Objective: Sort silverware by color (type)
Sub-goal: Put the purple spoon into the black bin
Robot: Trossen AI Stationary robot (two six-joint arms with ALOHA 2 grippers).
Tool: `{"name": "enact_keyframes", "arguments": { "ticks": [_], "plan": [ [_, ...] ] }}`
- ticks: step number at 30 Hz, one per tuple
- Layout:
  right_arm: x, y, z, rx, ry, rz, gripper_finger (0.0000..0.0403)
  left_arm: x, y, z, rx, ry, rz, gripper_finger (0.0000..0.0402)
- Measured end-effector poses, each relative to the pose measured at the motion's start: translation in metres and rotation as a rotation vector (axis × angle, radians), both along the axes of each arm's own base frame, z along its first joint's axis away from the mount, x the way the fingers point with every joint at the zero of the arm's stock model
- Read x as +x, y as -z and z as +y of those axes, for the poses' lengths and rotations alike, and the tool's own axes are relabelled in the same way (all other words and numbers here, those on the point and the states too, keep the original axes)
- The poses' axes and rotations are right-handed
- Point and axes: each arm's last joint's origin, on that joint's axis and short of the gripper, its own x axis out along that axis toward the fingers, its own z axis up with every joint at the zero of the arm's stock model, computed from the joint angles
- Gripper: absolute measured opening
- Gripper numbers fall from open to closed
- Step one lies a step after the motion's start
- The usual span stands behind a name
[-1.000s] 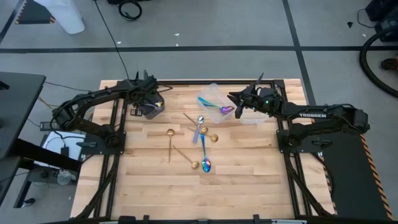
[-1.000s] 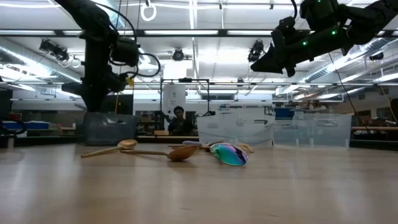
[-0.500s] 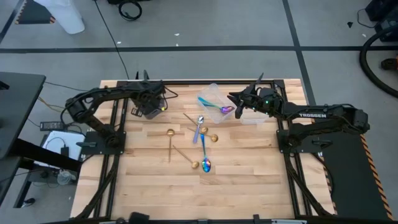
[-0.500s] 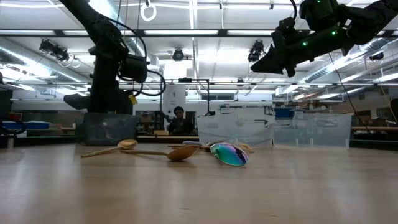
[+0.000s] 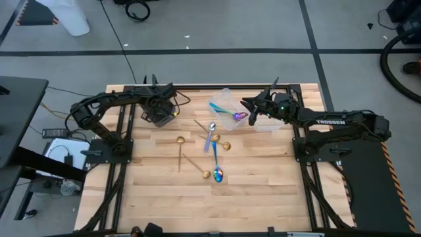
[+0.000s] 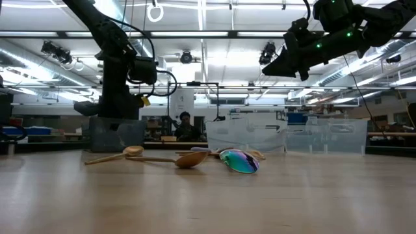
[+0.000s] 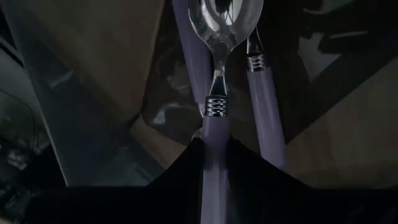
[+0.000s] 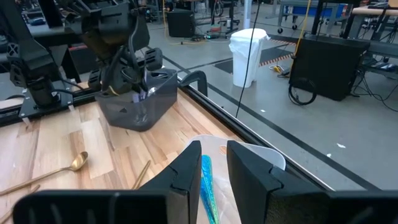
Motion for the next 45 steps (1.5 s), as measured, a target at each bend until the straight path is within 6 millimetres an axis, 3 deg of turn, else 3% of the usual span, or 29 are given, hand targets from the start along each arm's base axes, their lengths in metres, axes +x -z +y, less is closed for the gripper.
{"name": "enact_keyframes", "arguments": {
  "ticks": [15, 40, 45],
  "plan": [
    [0.0, 0.0, 0.0, -0.002, 0.0, 0.002, 0.0087, 0.008, 0.0, 0.002, -0.029, -0.008, -0.146, 0.0057],
    [0.0, 0.0, 0.0, -0.002, -0.001, 0.002, 0.0087, 0.011, 0.001, -0.001, -0.145, -0.007, -0.246, 0.0058],
    [0.0, 0.0, 0.0, -0.002, 0.0, 0.002, 0.0087, 0.01, 0.001, -0.001, -0.154, -0.008, -0.248, 0.0083]
  ]
}}
